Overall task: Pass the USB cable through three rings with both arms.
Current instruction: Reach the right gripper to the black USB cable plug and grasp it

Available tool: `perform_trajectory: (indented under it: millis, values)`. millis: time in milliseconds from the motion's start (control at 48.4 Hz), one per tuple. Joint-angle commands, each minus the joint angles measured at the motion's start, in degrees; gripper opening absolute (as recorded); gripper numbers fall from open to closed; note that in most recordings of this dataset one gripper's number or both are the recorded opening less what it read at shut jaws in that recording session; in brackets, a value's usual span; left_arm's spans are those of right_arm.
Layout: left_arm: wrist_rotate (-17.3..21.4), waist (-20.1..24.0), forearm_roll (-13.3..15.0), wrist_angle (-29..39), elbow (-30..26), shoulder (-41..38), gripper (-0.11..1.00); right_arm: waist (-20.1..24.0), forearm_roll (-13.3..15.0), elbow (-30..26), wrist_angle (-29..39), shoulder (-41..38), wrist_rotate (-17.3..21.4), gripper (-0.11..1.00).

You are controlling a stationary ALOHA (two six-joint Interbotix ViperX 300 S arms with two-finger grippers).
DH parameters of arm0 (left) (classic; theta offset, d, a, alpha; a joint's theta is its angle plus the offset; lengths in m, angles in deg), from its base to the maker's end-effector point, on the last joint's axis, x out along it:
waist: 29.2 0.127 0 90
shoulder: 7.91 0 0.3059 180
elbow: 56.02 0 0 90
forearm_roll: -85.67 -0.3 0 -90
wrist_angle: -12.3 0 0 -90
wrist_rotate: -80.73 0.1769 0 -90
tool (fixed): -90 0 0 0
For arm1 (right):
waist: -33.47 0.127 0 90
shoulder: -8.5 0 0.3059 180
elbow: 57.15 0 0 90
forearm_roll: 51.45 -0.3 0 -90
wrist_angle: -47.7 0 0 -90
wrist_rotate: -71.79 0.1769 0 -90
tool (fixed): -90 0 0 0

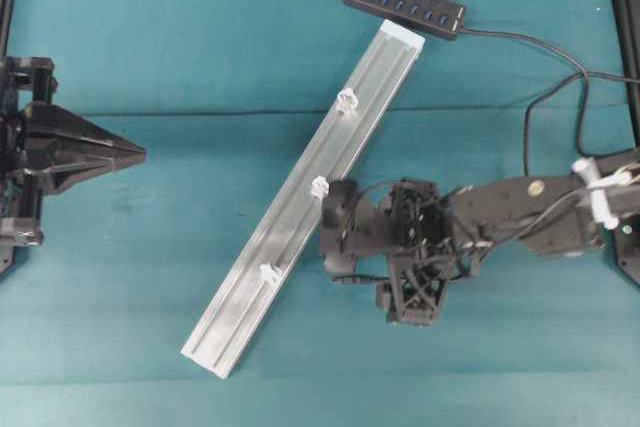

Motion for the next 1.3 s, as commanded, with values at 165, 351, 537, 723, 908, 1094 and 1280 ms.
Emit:
perform_trajectory:
  millis: [165, 351, 537, 723, 908, 1094, 1280]
  values:
    - [0.0, 0.2, -0.2, 0.4, 0.0, 2.7, -0.01, 0.2, 0.4, -0.3, -0.3, -2.2, -0.6, 0.87]
    - [-0.4, 0.2, -0.2, 2.5, 1.2, 5.1, -0.01, 0.1, 0.6, -0.3, 0.4, -4.0, -0.9, 0.87]
    - [-0.4, 0.2, -0.2, 4.6, 1.3, 6.1, -0.01, 0.1, 0.6, -0.8, 1.9, -4.3, -1.8, 0.87]
    - [-0.4, 0.2, -0.2, 4.8, 1.4, 6.2, -0.01, 0.1, 0.6, -1.4, 4.3, -4.6, -1.8, 0.86]
    - [-0.4, 0.2, -0.2, 4.8, 1.4, 6.2, -0.01, 0.0, 0.6, -2.5, 5.1, -5.0, -1.8, 0.82]
    - [-0.5, 0.2, -0.2, 4.8, 1.5, 6.2, -0.01, 0.0, 0.6, -2.8, 4.8, -5.4, -1.8, 0.65]
    - [-0.5, 0.2, -0.2, 4.8, 1.7, 6.2, -0.01, 0.3, 0.5, -2.8, 4.8, -6.0, -1.8, 0.4]
